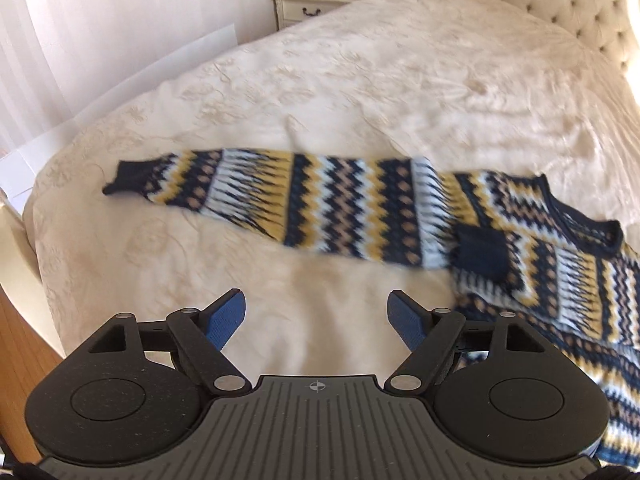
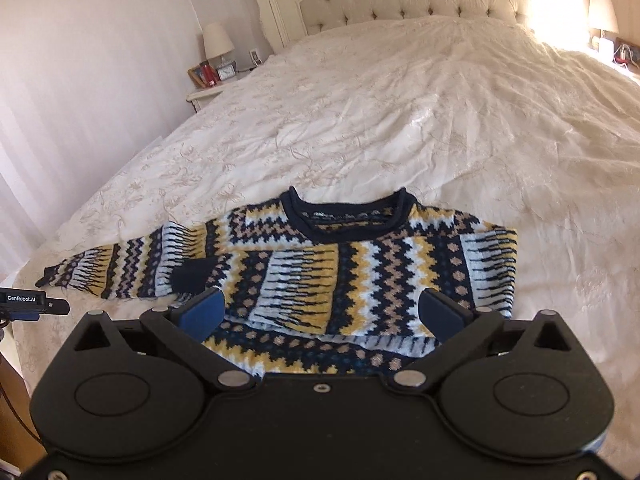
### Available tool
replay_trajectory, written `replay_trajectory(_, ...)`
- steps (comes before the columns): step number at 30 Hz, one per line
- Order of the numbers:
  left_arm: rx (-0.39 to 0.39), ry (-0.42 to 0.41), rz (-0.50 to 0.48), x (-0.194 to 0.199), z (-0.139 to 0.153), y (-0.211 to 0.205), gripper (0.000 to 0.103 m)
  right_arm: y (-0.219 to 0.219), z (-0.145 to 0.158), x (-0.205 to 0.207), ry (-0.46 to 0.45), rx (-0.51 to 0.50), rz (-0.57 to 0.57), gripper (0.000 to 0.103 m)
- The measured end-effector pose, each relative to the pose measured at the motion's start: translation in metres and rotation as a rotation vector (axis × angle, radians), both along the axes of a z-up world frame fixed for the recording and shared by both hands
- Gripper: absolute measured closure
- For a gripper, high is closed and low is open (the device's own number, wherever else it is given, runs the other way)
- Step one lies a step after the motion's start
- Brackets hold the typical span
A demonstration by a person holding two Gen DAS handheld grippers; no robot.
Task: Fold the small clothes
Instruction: 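Withdraw the right gripper and move the left gripper to the other sleeve cuff, then close the left gripper on the navy cuff and lift it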
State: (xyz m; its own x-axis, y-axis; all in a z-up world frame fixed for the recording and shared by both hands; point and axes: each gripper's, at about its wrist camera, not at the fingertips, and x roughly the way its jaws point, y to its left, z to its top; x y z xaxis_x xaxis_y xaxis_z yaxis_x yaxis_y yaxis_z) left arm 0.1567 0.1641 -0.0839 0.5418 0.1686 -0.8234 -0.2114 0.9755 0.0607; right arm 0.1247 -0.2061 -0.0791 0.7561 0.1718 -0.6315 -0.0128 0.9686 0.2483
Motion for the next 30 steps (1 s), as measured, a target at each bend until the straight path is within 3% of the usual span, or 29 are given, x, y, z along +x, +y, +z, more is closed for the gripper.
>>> replay_trajectory(4,0.075,0.001,-0.012,0.017,-0.002,0.036,0.026,0.036,0.012,-0.001,-0.070,-0.043,-0.084,0.001)
replay_trajectory(7,0.097,0.015,-0.019,0.028,-0.007,0.064,0.026,0.056,0.009,0.007,-0.005,0.014,-0.144,0.001)
replay_trajectory(10,0.059,0.020,-0.042,0.039,-0.013,0.091,0.029,0.073,-0.001,0.017,0.085,0.070,-0.203,0.001)
replay_trajectory(20,-0.051,0.028,0.025,0.084,-0.039,0.171,0.032,0.129,0.001,0.030,0.103,0.042,-0.233,0.001)
replay_trajectory(30,-0.200,0.056,0.131,0.116,-0.074,0.215,0.032,0.151,0.003,0.030,0.155,0.009,-0.250,0.001)
